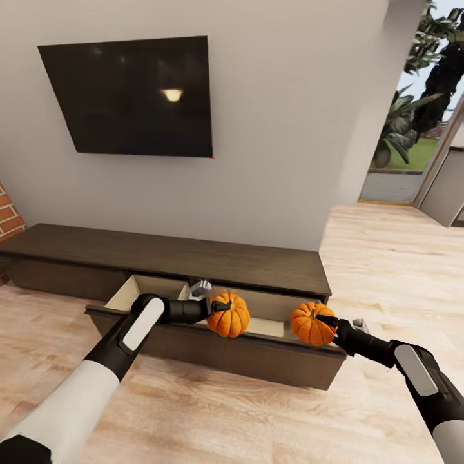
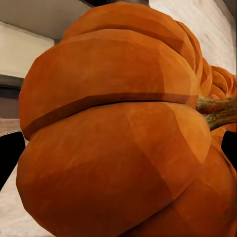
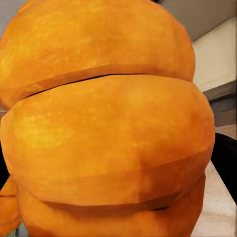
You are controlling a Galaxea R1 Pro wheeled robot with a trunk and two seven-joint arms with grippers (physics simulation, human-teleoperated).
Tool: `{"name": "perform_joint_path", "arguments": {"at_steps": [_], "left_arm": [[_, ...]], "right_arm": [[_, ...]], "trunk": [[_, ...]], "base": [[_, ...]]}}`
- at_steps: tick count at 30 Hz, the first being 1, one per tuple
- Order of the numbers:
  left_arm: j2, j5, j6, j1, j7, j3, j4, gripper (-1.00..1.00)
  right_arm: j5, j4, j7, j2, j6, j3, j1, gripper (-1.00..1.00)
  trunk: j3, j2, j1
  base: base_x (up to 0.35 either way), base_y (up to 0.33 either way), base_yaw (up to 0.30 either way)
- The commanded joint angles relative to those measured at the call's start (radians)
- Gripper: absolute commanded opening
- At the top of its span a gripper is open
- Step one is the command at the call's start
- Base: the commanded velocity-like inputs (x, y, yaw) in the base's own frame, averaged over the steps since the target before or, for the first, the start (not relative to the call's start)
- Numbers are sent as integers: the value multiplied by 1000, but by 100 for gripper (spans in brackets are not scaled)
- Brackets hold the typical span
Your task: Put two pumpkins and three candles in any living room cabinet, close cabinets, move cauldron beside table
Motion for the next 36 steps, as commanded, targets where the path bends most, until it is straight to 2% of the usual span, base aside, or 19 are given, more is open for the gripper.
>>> {"name": "perform_joint_path", "arguments": {"at_steps": [1,7,10,18,26,36], "left_arm": [[1,13,3,-2,-17,-1,29,-100],[2,5,36,-6,-128,-5,117,-100],[2,4,44,-7,-151,-5,130,-100],[4,6,47,-7,-162,-3,126,-100],[4,6,47,-6,-162,-3,126,-100],[5,6,47,-6,-162,-3,126,-100]], "right_arm": [[-8,0,6,0,7,-2,-1,-100],[-8,0,6,0,7,-1,-1,-100],[-7,0,6,0,7,1,-1,-100],[-7,0,6,0,7,1,-1,-100],[-7,0,6,0,8,4,-1,-100],[-7,1,5,1,11,7,-1,-100]], "trunk": [[-1,0,0],[-1,0,0],[-1,0,0],[-1,0,0],[-1,0,0],[-1,0,0]], "base": [[180,-278,0],[196,-252,0],[198,-90,0],[250,-16,-1],[113,56,-134],[61,65,-21]]}}
